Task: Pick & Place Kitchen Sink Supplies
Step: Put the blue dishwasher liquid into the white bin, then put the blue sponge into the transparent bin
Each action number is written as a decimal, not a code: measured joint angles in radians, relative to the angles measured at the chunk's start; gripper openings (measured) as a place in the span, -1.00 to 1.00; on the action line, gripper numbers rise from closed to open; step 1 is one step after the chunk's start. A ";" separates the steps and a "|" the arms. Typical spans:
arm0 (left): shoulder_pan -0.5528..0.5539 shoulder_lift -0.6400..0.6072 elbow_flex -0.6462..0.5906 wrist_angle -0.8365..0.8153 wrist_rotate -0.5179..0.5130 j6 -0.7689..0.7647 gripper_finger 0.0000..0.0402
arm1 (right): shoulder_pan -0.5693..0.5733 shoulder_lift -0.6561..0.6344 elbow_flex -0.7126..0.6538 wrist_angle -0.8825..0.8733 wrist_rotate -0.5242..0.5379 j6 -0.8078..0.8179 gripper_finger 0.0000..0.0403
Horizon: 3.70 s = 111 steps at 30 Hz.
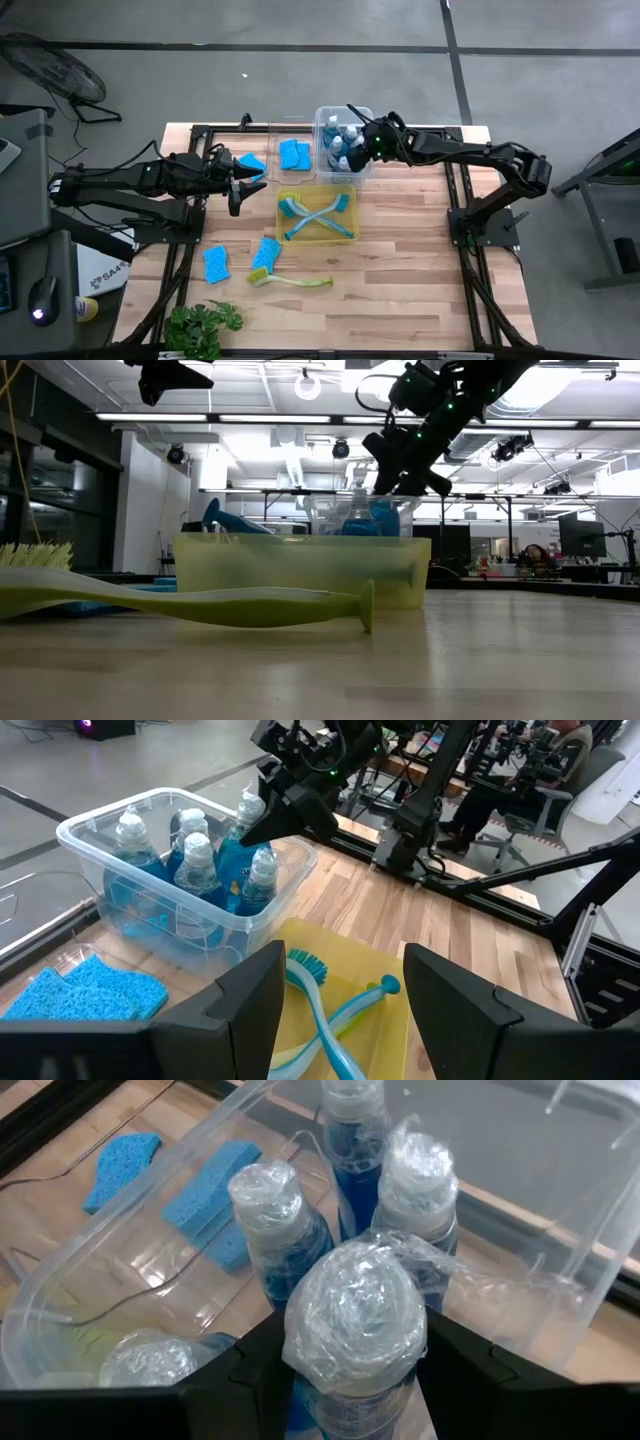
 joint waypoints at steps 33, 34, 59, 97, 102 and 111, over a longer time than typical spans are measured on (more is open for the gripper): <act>0.000 0.000 0.000 0.000 0.002 0.002 0.00 | 0.000 0.001 0.002 0.030 -0.078 -0.249 -0.18; 0.000 0.000 0.000 0.000 0.002 0.002 0.00 | 0.000 0.001 0.002 0.031 -0.079 -0.255 -0.18; 0.000 -0.002 0.000 0.002 0.012 -0.003 0.00 | 0.008 0.076 0.002 0.060 -0.084 -0.237 -0.18; 0.000 -0.001 0.000 -0.001 0.022 -0.015 0.00 | 0.008 -0.028 0.000 -0.015 -0.104 -0.197 0.17; 0.000 -0.001 0.000 -0.001 0.022 -0.015 0.00 | 0.008 -0.095 0.000 -0.024 -0.107 -0.188 0.17; 0.000 -0.001 0.000 -0.001 0.022 -0.022 0.00 | 0.008 -0.234 0.000 -0.038 -0.106 -0.181 0.17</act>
